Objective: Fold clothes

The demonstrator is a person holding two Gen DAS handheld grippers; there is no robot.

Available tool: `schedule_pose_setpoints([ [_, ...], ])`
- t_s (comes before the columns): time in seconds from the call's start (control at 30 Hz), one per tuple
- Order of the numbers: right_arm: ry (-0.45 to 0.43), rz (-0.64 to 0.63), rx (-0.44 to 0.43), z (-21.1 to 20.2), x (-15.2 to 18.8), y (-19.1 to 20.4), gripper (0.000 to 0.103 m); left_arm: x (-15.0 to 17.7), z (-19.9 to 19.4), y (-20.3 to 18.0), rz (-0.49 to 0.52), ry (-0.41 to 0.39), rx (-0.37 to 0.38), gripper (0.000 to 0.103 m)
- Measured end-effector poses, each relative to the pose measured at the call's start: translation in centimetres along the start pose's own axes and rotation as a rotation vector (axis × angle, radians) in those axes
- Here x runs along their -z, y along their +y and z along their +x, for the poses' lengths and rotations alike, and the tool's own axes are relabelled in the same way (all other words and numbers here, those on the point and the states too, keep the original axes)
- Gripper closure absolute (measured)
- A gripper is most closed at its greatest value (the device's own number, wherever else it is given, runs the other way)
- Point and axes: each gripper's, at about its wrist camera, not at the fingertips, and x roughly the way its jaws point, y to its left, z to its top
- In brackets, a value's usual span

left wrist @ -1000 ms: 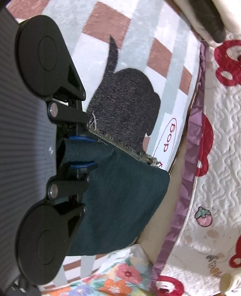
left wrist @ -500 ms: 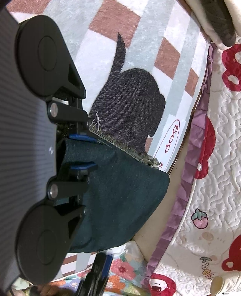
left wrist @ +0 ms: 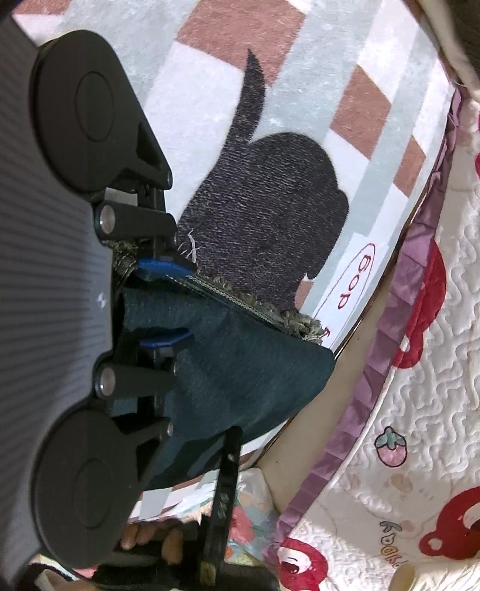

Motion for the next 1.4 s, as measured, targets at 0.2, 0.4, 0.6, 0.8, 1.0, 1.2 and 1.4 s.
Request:
schedule_pose_setpoints([
  [0.2,0.035,-0.073,0.033,2.6,-1.1,3.9,0.051,0.2,-0.3,-0.5,0.041,-0.002,-0.044,0.062],
  [0.4,0.05,-0.086,0.052,3.9,-2.3,4.1,0.05,0.1,-1.5,0.3,-0.022,-0.023,-0.057,0.056],
  [0.6,0.064,-0.099,0.07,5.2,-3.4,4.3,0.05,0.5,-5.0,0.7,-0.122,-0.062,-0.037,0.057],
  [0.8,0.06,-0.129,0.07,5.3,-3.8,4.6,0.047,1.3,-6.4,0.6,-0.223,-0.062,-0.004,0.05],
  [1.0,-0.051,0.151,-0.103,-2.0,-1.9,-0.4,0.042,2.1,-6.1,0.1,-0.295,-0.057,-0.038,0.039],
  [1.2,-0.057,0.38,-0.157,-8.1,5.2,-7.7,0.041,2.9,-5.6,-0.6,-0.326,-0.046,-0.078,0.036],
  [1.4,-0.099,0.595,-0.196,-9.3,11.7,-11.8,0.042,3.5,-4.6,-1.1,-0.331,-0.025,-0.06,0.034],
])
